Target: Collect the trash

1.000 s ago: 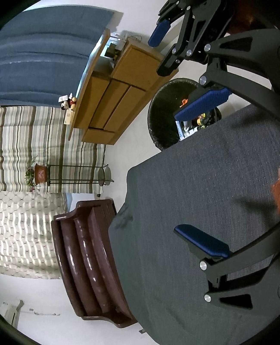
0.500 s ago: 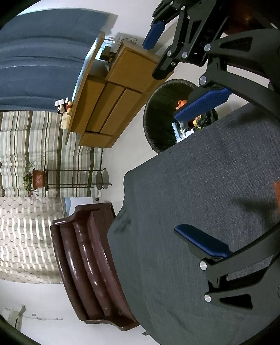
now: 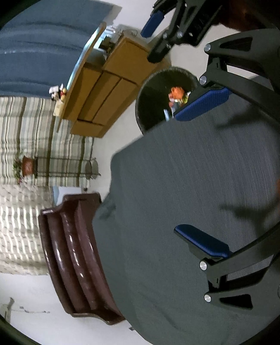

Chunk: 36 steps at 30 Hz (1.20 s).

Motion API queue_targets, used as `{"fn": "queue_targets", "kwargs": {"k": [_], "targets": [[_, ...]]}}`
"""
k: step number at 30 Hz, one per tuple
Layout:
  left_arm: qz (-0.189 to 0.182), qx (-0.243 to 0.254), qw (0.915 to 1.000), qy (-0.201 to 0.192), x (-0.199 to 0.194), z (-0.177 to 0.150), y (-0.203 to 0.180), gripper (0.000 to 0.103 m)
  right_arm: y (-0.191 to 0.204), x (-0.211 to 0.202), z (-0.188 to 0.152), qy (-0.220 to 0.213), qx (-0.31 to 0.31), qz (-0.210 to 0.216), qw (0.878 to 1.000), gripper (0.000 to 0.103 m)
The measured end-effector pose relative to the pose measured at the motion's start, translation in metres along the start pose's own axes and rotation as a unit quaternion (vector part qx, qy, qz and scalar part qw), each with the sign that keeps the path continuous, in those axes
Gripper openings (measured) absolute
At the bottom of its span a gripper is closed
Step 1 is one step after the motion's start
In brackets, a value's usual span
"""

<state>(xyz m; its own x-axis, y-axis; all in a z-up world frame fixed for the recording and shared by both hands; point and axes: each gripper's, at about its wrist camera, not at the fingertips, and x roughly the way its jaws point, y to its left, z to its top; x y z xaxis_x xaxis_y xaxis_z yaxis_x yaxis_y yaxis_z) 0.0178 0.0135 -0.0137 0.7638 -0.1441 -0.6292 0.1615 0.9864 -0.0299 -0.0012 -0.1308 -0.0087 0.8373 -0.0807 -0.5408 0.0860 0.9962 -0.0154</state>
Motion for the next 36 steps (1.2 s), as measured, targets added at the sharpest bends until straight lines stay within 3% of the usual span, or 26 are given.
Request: {"fn": "queue_targets", "kwargs": {"k": [5, 10, 15, 20, 24, 26, 29, 32, 36], "targets": [[0.029, -0.042, 0.9982, 0.032, 0.007, -0.008, 0.057, 0.094, 0.034, 0.02, 0.008, 0.023, -0.001, 0.041, 0.999, 0.077], [0.084, -0.072, 0.9924, 0.053, 0.013, -0.016, 0.132, 0.094, 0.088, 0.051, 0.02, 0.057, -0.018, 0.095, 0.994, 0.077], [0.143, -0.103, 0.9825, 0.061, 0.011, -0.018, 0.205, 0.094, 0.167, 0.092, 0.035, 0.106, -0.037, 0.159, 0.981, 0.077], [0.192, -0.13, 0.9696, 0.078, 0.016, -0.021, 0.274, 0.094, 0.251, 0.131, 0.045, 0.145, -0.063, 0.192, 0.969, 0.079], [0.198, -0.149, 0.9634, 0.101, 0.023, -0.022, 0.308, 0.094, 0.316, 0.161, 0.05, 0.168, -0.089, 0.194, 0.962, 0.083], [0.191, -0.169, 0.96, 0.117, 0.026, -0.022, 0.321, 0.095, 0.34, 0.171, 0.052, 0.17, -0.098, 0.17, 0.966, 0.088], [0.189, -0.181, 0.9577, 0.12, 0.029, -0.019, 0.331, 0.099, 0.359, 0.178, 0.056, 0.172, -0.103, 0.16, 0.967, 0.089], [0.188, -0.176, 0.9592, 0.116, 0.032, -0.018, 0.334, 0.099, 0.376, 0.181, 0.057, 0.168, -0.116, 0.121, 0.971, 0.095], [0.19, -0.175, 0.9599, 0.109, 0.031, -0.021, 0.333, 0.099, 0.369, 0.179, 0.055, 0.168, -0.099, 0.117, 0.974, 0.097]]}}
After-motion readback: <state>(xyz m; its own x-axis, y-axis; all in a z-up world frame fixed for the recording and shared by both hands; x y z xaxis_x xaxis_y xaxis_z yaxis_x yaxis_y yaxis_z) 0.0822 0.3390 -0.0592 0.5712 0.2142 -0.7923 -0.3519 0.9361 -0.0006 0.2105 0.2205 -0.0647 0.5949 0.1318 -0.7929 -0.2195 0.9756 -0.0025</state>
